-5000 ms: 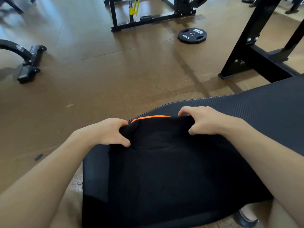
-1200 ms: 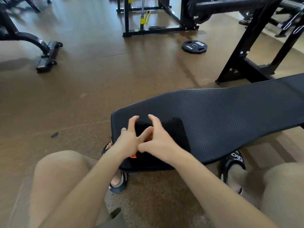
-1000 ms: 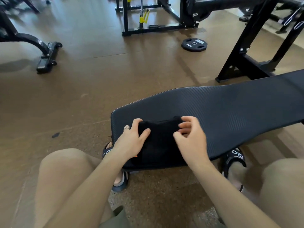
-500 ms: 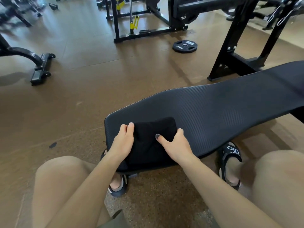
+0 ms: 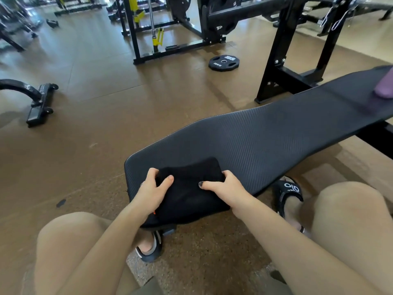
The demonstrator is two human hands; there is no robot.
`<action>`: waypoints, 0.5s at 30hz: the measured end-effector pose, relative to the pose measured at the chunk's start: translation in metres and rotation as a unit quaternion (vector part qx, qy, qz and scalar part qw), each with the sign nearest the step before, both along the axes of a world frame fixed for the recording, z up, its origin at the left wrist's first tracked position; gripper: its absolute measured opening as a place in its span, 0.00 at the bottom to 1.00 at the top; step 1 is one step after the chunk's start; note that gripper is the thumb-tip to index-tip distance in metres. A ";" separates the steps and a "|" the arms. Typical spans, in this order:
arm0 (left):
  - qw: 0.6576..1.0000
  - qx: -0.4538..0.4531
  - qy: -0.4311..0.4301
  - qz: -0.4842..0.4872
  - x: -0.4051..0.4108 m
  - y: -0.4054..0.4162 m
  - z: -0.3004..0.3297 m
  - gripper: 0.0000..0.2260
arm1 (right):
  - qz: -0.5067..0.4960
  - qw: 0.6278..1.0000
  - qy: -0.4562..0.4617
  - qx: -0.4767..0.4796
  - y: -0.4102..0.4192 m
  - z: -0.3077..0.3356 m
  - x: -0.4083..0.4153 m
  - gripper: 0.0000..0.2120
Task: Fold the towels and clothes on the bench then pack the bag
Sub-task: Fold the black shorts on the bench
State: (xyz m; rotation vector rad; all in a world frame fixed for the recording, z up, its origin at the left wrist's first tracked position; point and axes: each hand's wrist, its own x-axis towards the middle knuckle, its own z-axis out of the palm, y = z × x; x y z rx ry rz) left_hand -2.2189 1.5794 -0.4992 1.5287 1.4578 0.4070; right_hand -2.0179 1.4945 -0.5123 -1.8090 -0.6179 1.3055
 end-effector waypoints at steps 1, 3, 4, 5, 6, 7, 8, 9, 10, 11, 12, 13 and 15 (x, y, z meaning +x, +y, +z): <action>1.000 -0.026 -0.018 0.000 0.001 -0.003 0.001 0.10 | -0.023 0.998 0.064 0.001 -0.004 0.001 0.003 0.29; 0.995 -0.072 -0.071 0.001 0.004 -0.012 0.006 0.10 | -0.066 0.985 0.161 0.010 -0.013 0.002 0.010 0.28; 0.990 -0.094 -0.103 0.002 0.006 -0.016 0.010 0.10 | -0.079 0.978 0.190 0.016 -0.018 0.002 0.014 0.28; 0.984 -0.118 -0.135 0.002 0.010 -0.021 0.015 0.10 | -0.087 0.974 0.209 0.021 -0.023 0.004 0.017 0.26; 0.976 -0.145 -0.165 0.002 0.013 -0.026 0.020 0.10 | -0.094 0.971 0.218 0.023 -0.027 0.008 0.020 0.24; 0.967 -0.170 -0.189 0.001 0.018 -0.030 0.026 0.10 | -0.100 0.970 0.220 0.026 -0.032 0.012 0.024 0.22; 0.960 -0.189 -0.206 -0.001 0.023 -0.033 0.032 0.10 | -0.104 0.970 0.219 0.028 -0.036 0.018 0.029 0.20; 0.955 -0.201 -0.217 -0.002 0.029 -0.037 0.037 0.11 | -0.110 0.968 0.222 0.034 -0.041 0.024 0.035 0.20; 0.952 -0.206 -0.226 -0.004 0.036 -0.040 0.043 0.11 | -0.120 0.965 0.229 0.042 -0.047 0.031 0.042 0.19; 0.951 -0.203 -0.235 -0.004 0.043 -0.044 0.049 0.12 | -0.136 0.960 0.240 0.052 -0.053 0.038 0.049 0.18; 0.950 -0.193 -0.248 -0.004 0.052 -0.048 0.056 0.11 | -0.158 0.951 0.257 0.064 -0.061 0.045 0.056 0.20; 0.948 -0.180 -0.262 -0.006 0.063 -0.053 0.063 0.11 | -0.183 0.939 0.280 0.080 -0.070 0.051 0.063 0.22; 0.941 -0.155 -0.300 -0.006 0.090 -0.065 0.079 0.11 | -0.227 0.907 0.333 0.122 -0.091 0.062 0.074 0.25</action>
